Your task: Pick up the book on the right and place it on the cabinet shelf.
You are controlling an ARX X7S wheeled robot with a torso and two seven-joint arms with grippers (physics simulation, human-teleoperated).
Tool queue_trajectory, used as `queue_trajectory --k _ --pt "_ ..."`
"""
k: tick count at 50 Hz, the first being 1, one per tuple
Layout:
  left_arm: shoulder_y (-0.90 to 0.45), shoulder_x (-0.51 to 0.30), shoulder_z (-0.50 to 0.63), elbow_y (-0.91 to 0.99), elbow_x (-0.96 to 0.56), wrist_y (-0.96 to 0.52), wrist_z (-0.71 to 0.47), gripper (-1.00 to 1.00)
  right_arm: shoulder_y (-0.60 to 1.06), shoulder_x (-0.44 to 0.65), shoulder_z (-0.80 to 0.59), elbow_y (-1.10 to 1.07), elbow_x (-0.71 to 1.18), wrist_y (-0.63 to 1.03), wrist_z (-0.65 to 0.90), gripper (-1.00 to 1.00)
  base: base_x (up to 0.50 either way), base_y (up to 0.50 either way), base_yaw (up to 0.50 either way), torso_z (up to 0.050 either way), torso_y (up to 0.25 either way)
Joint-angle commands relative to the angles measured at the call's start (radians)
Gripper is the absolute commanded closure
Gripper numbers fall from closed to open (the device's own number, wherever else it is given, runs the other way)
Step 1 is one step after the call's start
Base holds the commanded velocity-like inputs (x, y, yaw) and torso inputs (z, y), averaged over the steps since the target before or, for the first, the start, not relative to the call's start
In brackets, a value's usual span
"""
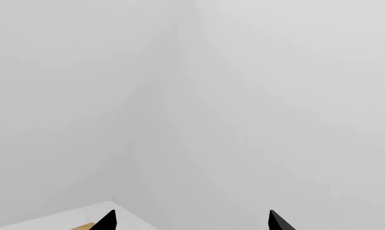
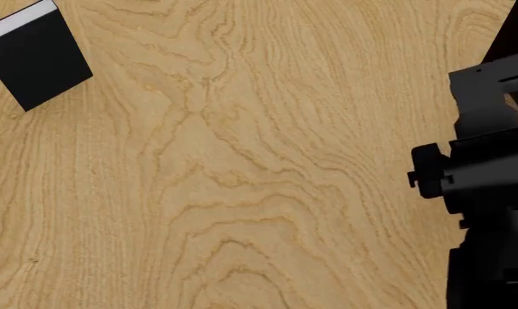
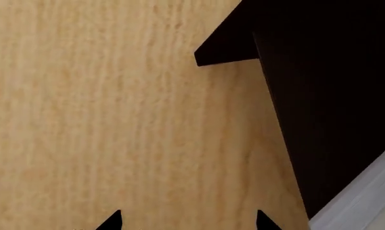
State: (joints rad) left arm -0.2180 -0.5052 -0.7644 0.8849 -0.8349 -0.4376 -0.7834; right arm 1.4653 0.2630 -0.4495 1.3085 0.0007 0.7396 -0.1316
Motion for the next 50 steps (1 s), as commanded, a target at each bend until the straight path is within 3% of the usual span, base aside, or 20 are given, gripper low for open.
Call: queue_trajectory --k 1,16,41,43,50 --pt "0.002 -0.003 -0.001 0.002 -0.005 0.001 -0.004 -1.0 -0.006 -0.013 -0.04 0.0 -0.002 -0.015 -0.074 -1.0 0.0 0.0 0.0 0.0 0.0" --pt "0.004 -0.007 0.004 0.001 -0.001 0.004 -0.003 -1.0 0.02 -0.059 -0.035 0.0 0.008 -0.111 -0.114 -1.0 0.0 0.0 0.0 0.0 0.0" --pt "0.006 -0.015 0.018 -0.002 0.011 0.006 -0.005 -1.0 0.028 -0.08 0.095 -0.014 0.07 -0.295 -0.057 -1.0 0.0 0.0 0.0 0.0 0.0" --pt "0.006 -0.016 0.02 -0.003 0.012 0.006 -0.005 -1.0 -0.024 -0.062 0.109 -0.132 0.071 -0.287 0.008 -1.0 0.0 0.0 0.0 0.0 0.0" --pt "0.007 -0.018 0.022 0.0 0.012 0.008 -0.004 -1.0 -0.286 0.007 0.185 -0.774 0.14 -0.019 0.079 -1.0 0.0 0.0 0.0 0.0 0.0"
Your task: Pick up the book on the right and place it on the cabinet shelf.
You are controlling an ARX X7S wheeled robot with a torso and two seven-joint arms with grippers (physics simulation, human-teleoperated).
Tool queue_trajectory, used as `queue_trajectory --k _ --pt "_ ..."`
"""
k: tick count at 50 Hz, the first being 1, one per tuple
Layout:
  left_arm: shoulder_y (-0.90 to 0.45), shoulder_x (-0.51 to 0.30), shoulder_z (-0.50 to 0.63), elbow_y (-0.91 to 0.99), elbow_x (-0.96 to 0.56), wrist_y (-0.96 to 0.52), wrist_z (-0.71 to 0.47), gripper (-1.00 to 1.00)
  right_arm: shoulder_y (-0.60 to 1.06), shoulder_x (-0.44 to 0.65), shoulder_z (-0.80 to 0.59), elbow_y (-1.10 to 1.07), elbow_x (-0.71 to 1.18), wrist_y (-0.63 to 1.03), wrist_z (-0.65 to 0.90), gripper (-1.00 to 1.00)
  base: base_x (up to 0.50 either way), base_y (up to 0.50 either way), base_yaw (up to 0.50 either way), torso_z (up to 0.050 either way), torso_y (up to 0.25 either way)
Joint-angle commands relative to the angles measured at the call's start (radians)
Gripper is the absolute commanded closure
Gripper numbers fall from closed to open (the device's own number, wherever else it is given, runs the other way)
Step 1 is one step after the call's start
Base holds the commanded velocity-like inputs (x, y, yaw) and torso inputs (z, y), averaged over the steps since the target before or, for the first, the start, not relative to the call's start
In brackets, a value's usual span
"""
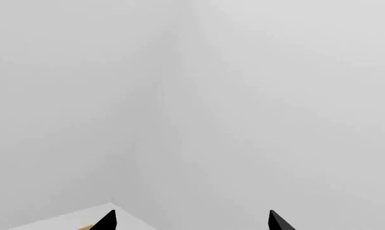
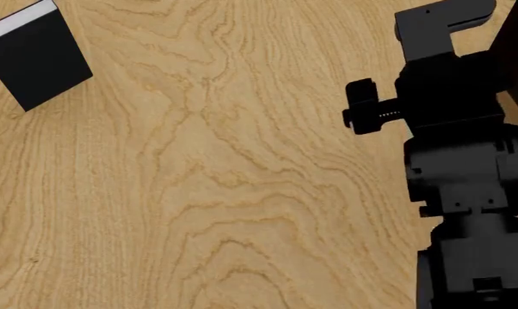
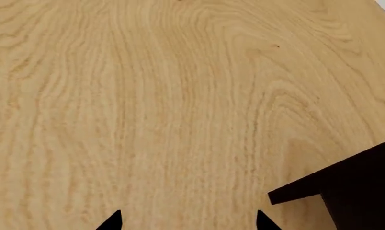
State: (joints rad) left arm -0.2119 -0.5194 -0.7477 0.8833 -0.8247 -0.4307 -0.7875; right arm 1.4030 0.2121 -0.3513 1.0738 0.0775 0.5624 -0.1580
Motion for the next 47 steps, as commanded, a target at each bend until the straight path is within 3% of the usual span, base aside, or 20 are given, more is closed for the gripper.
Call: queue_trajectory --k 1,9,18,35,47 --pt "0.001 -0.004 0.006 0.002 0.003 0.002 0.0 -1.0 -0.248 0.06 0.106 -0.604 0.084 0.196 0.106 -1.0 0.0 0.0 0.0 0.0 0.0" --pt "0.002 -0.008 0.009 0.003 0.005 0.003 0.002 -1.0 -0.413 0.084 0.176 -1.046 0.144 0.363 0.168 -1.0 0.0 0.0 0.0 0.0 0.0" --pt "0.004 -0.013 0.018 0.004 0.013 0.005 0.007 -1.0 -0.526 0.086 0.261 -1.33 0.199 0.475 0.218 -1.0 0.0 0.0 0.0 0.0 0.0" --pt "-0.005 -0.033 0.03 0.008 0.012 -0.005 -0.003 -1.0 -0.642 0.081 0.372 -1.58 0.289 0.601 0.234 -1.0 0.0 0.0 0.0 0.0 0.0" --pt "0.005 -0.025 0.034 0.005 0.021 0.008 0.007 -1.0 -0.757 0.047 0.539 -1.778 0.387 0.692 0.231 -1.0 0.0 0.0 0.0 0.0 0.0"
